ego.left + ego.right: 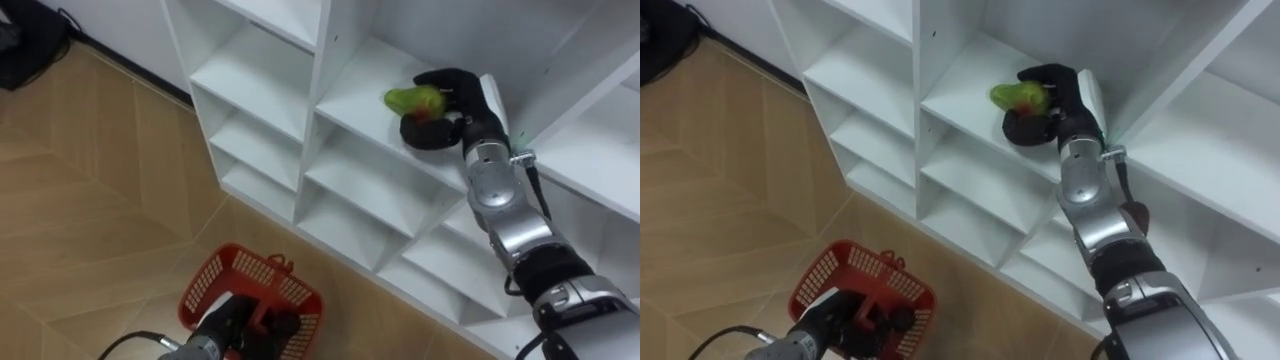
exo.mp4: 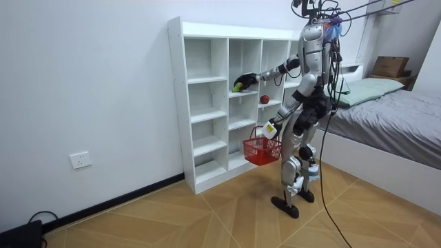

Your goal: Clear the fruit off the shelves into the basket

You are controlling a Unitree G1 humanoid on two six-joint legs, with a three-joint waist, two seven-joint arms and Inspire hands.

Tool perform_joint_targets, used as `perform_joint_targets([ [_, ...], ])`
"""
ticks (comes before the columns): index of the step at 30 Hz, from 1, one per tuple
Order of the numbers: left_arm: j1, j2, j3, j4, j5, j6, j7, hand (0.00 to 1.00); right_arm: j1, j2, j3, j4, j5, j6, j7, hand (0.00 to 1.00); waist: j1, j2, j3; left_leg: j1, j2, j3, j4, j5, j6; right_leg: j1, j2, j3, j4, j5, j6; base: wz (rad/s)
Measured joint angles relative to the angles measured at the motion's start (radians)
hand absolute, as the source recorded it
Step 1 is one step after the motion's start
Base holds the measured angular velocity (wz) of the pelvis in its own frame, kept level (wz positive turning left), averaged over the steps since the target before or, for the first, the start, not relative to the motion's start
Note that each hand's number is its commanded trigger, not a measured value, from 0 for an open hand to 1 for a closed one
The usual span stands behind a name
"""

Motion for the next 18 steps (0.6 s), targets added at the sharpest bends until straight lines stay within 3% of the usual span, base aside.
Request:
perform_joint_targets([
  [4, -0.003, -0.004, -0.003, -0.001, -0.009, 0.0, 0.0, 1.0, -0.004, 0.0, 0.0, 0.011, 0.003, 0.0, 0.008, 1.0, 0.0, 0.006, 0.0035, -0.003, 0.0, 0.001, 0.0, 0.0, 0.0, -0.003, 0.0, 0.001, 0.002, 0.0, 0.0, 0.0],
  [18, -0.018, -0.002, -0.021, -0.002, -0.009, 0.0, -0.004, 1.0, -0.014, -0.001, -0.001, 0.02, 0.052, 0.003, 0.029, 1.0, 0.001, 0.007, 0.0014, -0.009, 0.001, 0.005, 0.01, 0.0, 0.0, -0.014, -0.003, 0.003, 0.017, 0.0, 0.0, 0.0],
])
